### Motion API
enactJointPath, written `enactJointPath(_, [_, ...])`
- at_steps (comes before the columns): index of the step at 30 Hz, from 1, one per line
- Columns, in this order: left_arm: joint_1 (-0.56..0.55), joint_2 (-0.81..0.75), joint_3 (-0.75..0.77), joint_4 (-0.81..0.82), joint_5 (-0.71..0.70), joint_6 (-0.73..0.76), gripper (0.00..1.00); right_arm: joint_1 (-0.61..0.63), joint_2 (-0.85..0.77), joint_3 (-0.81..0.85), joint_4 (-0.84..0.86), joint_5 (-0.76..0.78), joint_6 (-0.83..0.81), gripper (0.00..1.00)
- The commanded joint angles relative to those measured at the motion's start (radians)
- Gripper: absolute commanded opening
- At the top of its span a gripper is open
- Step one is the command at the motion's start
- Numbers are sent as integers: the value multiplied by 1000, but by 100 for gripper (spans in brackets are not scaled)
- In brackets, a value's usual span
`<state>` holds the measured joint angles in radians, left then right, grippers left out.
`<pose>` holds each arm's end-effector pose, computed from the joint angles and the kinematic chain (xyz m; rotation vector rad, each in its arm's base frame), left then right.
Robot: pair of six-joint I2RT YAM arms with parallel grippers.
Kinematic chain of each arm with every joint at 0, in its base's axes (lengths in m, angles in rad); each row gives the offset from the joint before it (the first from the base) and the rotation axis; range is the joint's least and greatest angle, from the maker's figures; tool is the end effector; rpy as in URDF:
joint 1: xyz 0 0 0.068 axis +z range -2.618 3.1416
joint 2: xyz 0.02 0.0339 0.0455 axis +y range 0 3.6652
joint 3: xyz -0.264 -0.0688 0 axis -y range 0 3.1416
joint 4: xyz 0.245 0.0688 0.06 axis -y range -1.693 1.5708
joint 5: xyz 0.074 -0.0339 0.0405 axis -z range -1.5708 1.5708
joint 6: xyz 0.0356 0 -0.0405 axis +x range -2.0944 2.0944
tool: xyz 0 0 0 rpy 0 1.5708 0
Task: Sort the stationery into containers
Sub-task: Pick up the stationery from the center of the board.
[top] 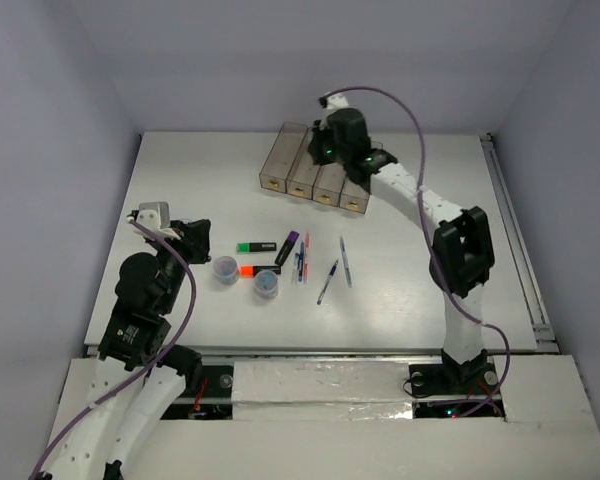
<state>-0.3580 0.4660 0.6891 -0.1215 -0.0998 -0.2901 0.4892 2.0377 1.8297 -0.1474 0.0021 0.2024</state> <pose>0.1124 -0.0383 0.3559 -0.0316 1.4856 -0.4528 0.4358 0.2319 0.3192 -0.2778 1.9338 0.4586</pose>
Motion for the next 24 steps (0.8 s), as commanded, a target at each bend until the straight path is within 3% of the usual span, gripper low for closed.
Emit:
enactJointPath(1, [14,-29,56,19,-69,-3,4,152,27,29,80,-97,-18,5])
enactJointPath(6, [37,-82,78,-36,-245,-37,0,280,151,156,54,-191,-26,7])
enactJointPath(9, [57,-110,75,-29,-252,-38,0,346,228,305,-32,-192,-63,9])
enactJointPath(12, [67,-128,73,-23,-250,-40,2,388,329,434,-93,-192,-67,27])
enactJointPath(13, [67,-136,75,-23,-250,-41,5,414,352,462,-103,-186,-67,50])
enactJointPath(14, [67,-139,75,-23,-253,-43,6,425,393,488,-116,-180,-67,61])
enactJointPath(15, [67,-142,75,-24,-255,-46,8,434,413,528,-118,-166,-67,78])
enactJointPath(16, [67,-148,75,-24,-255,-46,11,443,430,543,-115,-159,-66,85])
enactJointPath(19, [67,-155,75,-23,-247,-47,16,468,512,618,-112,-120,-69,96])
enactJointPath(24, [67,-171,75,-15,-230,-52,20,505,621,700,-83,-114,-57,99])
